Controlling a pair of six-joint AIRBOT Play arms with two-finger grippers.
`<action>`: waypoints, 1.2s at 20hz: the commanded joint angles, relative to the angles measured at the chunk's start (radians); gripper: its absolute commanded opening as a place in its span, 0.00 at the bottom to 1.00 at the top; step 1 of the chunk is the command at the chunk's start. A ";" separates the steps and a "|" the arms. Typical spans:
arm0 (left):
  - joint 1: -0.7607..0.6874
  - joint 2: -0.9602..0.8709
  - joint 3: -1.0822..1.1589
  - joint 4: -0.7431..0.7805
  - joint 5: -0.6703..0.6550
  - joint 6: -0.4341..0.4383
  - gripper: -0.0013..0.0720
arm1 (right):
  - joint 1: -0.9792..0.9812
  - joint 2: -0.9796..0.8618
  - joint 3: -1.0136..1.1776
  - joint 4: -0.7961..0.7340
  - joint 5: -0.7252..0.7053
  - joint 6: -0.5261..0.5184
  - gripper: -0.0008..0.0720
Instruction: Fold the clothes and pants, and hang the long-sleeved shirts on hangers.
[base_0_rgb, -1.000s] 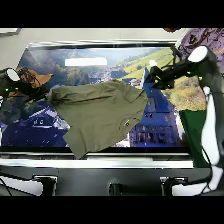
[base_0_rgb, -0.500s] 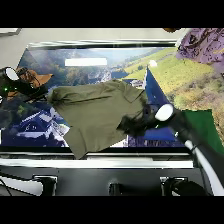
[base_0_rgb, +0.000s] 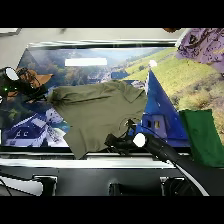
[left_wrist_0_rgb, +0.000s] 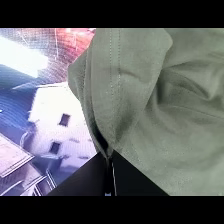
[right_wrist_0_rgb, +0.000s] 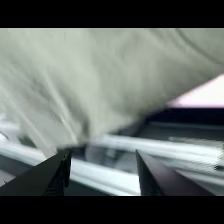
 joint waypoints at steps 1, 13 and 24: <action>0.000 0.000 0.001 0.000 0.001 0.000 0.04 | 0.021 -0.046 -0.006 0.049 -0.142 0.027 0.67; 0.000 0.000 0.001 0.001 0.004 0.000 0.04 | 0.021 -0.092 -0.004 0.088 -0.039 0.009 0.59; 0.001 0.000 0.001 0.008 0.013 0.001 0.04 | 0.017 -0.131 -0.004 0.085 -0.216 0.075 0.05</action>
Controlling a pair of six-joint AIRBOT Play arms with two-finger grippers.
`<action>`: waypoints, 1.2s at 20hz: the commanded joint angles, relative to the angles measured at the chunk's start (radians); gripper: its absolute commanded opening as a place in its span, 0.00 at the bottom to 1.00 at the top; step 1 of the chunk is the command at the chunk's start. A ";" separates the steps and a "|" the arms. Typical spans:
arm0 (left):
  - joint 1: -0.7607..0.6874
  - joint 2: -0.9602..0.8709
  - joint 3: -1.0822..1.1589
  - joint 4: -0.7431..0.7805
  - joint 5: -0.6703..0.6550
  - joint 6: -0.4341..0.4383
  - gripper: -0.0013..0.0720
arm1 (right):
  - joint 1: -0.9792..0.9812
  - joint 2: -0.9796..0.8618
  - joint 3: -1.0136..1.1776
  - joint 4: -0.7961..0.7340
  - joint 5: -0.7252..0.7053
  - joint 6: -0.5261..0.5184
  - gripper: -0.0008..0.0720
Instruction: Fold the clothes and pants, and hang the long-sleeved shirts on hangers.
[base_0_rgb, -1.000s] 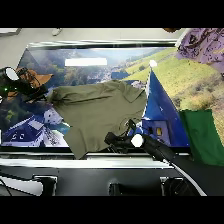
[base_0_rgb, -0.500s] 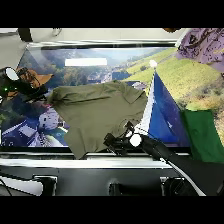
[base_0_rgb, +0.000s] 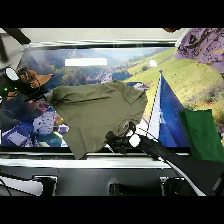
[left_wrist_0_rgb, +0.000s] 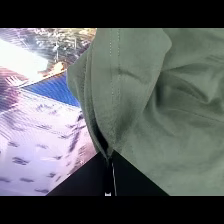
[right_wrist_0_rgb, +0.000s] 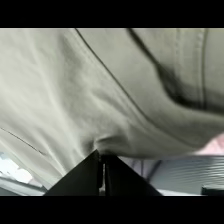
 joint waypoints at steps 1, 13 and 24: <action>0.000 0.000 0.001 0.008 0.002 0.000 0.04 | -0.013 -0.007 0.000 0.000 -0.045 0.014 0.05; 0.000 0.201 0.379 0.007 0.048 0.105 0.04 | -0.667 0.389 0.565 -0.132 0.311 -0.476 0.05; 0.000 0.860 0.426 0.166 0.230 0.067 0.04 | -0.844 0.695 1.177 -0.426 0.540 -0.475 0.05</action>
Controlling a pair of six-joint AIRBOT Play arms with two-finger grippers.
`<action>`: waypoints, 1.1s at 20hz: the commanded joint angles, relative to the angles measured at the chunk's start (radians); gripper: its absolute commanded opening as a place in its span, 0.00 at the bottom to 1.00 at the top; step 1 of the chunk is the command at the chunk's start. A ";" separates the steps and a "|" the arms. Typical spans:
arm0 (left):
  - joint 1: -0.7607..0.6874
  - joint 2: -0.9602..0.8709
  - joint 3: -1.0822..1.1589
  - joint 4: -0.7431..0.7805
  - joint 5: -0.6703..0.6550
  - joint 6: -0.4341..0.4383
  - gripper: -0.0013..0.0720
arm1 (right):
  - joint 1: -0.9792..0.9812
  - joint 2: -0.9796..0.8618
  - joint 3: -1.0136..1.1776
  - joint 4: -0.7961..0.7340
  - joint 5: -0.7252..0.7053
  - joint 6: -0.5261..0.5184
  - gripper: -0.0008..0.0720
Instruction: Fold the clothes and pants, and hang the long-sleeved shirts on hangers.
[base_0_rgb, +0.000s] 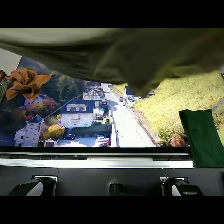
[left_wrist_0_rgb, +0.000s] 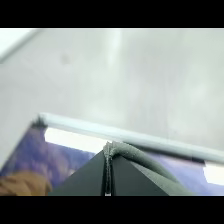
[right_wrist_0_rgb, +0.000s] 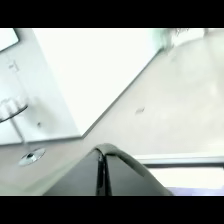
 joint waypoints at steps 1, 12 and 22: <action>0.000 0.146 -0.002 0.044 0.014 -0.054 0.04 | -0.014 0.069 0.065 -0.101 0.051 0.064 0.05; 0.000 -0.275 -0.289 0.034 -0.166 -0.075 0.04 | -0.002 -0.499 0.064 -0.115 0.267 0.234 0.05; -0.062 -0.889 -0.298 0.031 -0.097 -0.098 0.04 | 0.109 -1.194 0.064 -0.050 0.037 0.272 0.06</action>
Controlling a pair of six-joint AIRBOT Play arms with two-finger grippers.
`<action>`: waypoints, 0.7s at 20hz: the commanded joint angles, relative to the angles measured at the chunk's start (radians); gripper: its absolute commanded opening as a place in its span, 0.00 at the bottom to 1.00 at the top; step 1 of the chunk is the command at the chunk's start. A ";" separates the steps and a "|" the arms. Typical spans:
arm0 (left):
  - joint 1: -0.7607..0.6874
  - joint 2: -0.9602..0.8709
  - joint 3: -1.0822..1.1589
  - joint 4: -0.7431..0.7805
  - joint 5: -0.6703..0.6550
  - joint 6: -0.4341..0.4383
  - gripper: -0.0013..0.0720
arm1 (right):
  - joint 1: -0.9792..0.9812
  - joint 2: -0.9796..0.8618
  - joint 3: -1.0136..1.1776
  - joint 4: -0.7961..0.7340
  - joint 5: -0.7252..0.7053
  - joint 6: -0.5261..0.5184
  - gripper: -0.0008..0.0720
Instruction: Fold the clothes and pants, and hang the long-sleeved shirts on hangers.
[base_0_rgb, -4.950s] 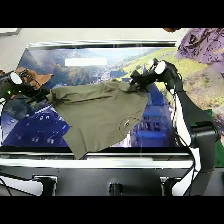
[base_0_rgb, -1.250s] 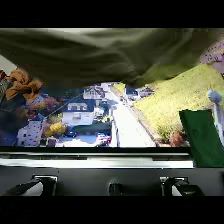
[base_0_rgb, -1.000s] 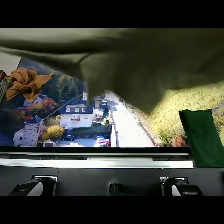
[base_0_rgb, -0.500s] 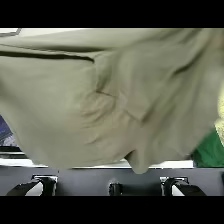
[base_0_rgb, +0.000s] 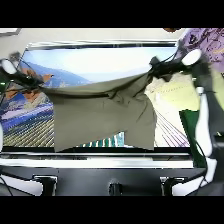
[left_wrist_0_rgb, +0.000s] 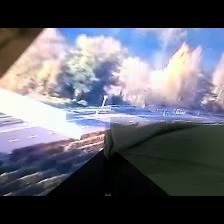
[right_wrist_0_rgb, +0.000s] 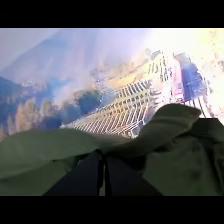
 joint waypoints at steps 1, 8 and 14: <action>-0.023 -0.118 -0.002 -0.004 0.027 -0.024 0.04 | 0.023 -0.173 0.002 0.079 -0.106 0.009 0.06; 0.033 -0.077 0.151 -0.081 -0.153 0.140 0.77 | -0.071 -0.093 0.002 0.114 0.087 -0.227 0.59; 0.147 0.108 0.029 -0.142 -0.248 0.164 0.77 | -0.334 0.008 -0.039 0.164 0.449 -0.529 0.56</action>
